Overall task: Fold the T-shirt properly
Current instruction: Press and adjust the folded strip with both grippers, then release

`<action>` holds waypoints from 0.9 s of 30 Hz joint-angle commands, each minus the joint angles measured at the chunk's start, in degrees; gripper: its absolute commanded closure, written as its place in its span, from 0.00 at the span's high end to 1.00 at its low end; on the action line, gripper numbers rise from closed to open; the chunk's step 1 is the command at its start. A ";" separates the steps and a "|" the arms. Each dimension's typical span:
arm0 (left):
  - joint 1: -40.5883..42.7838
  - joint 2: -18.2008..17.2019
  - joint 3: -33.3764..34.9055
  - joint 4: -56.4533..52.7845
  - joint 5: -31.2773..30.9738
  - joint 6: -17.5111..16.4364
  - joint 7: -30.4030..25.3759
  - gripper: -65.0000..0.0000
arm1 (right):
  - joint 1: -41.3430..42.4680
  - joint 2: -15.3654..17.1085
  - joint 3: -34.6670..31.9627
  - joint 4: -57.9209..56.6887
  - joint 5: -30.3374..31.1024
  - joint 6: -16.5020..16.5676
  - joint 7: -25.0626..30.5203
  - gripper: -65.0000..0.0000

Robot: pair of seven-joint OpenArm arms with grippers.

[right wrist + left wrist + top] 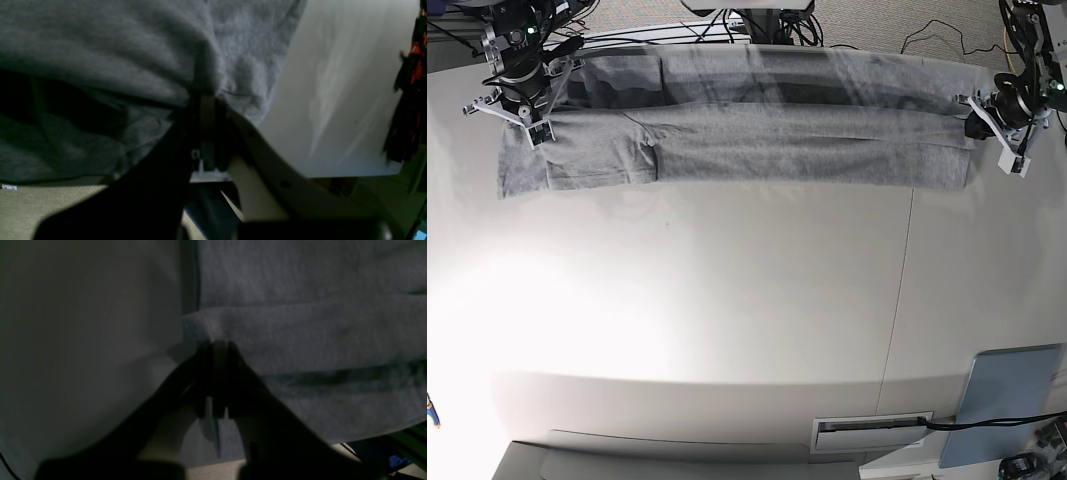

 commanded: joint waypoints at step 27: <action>-0.48 -1.40 -0.59 0.81 -3.78 2.38 -4.70 0.65 | -0.13 0.66 0.55 0.94 -1.53 -0.92 0.17 0.00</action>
